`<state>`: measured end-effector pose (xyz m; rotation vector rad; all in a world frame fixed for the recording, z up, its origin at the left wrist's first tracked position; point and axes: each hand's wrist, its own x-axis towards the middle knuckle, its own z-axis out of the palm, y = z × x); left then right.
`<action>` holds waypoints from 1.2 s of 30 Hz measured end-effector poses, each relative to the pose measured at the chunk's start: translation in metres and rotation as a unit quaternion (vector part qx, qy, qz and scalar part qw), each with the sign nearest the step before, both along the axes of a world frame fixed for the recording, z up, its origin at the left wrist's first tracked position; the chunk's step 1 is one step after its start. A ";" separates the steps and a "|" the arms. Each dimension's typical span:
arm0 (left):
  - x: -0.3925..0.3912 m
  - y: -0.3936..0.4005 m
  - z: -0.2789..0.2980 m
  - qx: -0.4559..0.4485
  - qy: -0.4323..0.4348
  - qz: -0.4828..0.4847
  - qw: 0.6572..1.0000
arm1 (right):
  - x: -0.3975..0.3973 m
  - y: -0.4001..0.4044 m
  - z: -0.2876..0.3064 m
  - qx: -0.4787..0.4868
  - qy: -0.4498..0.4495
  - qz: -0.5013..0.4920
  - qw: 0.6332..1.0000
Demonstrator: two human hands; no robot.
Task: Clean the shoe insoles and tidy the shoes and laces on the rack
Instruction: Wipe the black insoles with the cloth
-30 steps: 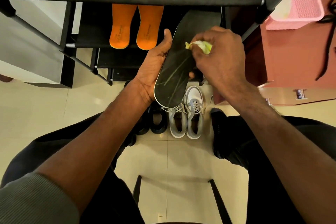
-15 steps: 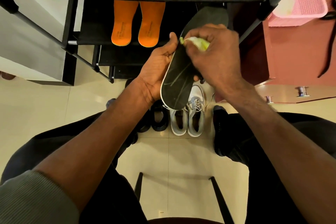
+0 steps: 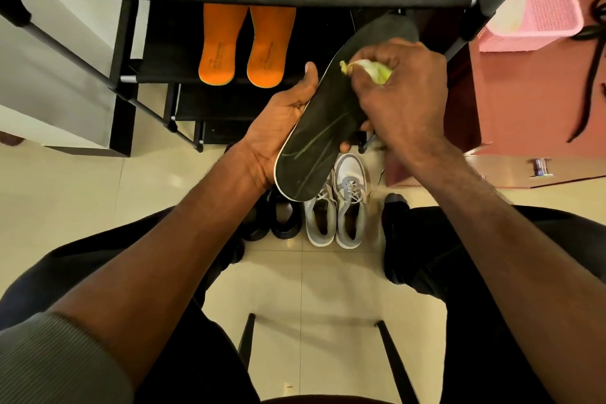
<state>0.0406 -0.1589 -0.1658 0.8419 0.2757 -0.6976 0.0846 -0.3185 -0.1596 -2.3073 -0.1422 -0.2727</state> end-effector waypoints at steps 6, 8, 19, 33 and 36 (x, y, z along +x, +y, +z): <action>0.006 -0.001 0.003 -0.055 -0.013 0.058 0.997 | -0.009 0.006 0.003 -0.015 0.030 0.103 0.994; 0.010 0.005 0.003 -0.056 0.002 0.083 0.995 | -0.018 0.013 0.002 0.014 0.059 0.170 0.984; 0.008 0.001 0.004 -0.032 -0.018 0.019 0.999 | 0.014 -0.017 0.007 -0.053 0.012 -0.066 0.996; 0.008 0.002 0.003 -0.009 0.057 0.125 0.990 | -0.019 0.017 -0.002 -0.077 0.055 0.094 0.991; 0.009 0.002 0.006 -0.014 0.052 0.133 0.990 | 0.001 -0.004 0.001 -0.126 0.043 0.007 0.991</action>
